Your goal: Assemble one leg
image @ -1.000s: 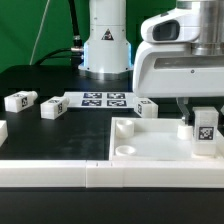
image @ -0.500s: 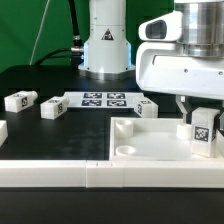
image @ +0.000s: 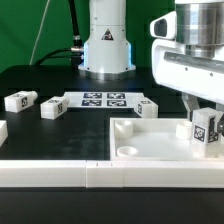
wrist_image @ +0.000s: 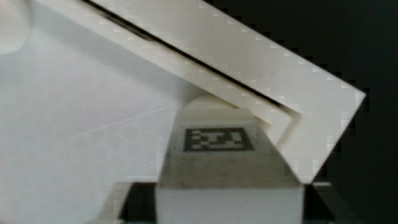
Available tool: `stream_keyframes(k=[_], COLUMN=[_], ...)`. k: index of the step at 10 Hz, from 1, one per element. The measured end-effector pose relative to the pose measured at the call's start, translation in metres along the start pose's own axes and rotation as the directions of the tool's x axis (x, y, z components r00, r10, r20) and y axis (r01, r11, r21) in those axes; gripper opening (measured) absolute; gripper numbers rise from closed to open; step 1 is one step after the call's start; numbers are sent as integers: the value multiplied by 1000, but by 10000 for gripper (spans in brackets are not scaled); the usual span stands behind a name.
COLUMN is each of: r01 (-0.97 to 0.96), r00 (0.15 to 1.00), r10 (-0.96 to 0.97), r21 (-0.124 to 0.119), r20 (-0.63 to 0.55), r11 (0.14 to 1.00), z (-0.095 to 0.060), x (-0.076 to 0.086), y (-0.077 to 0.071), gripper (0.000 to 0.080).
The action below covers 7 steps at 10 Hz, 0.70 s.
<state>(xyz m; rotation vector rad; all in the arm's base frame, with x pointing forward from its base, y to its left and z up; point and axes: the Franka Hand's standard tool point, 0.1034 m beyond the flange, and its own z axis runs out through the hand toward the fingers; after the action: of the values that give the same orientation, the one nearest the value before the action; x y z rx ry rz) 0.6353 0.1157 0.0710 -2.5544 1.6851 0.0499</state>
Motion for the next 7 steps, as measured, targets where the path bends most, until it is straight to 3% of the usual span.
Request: stream_keyframes(k=[1,3,7], r01=[-145,-335,-507], r00=[989,942,862], r10=[145,335,507], r21=[14,21,18], r20=[3,2,14], r11=[989,942,862], z=[0,0,0], x=[0,-1,-2], y=[-1,-2,-2], gripper=[291,291,292])
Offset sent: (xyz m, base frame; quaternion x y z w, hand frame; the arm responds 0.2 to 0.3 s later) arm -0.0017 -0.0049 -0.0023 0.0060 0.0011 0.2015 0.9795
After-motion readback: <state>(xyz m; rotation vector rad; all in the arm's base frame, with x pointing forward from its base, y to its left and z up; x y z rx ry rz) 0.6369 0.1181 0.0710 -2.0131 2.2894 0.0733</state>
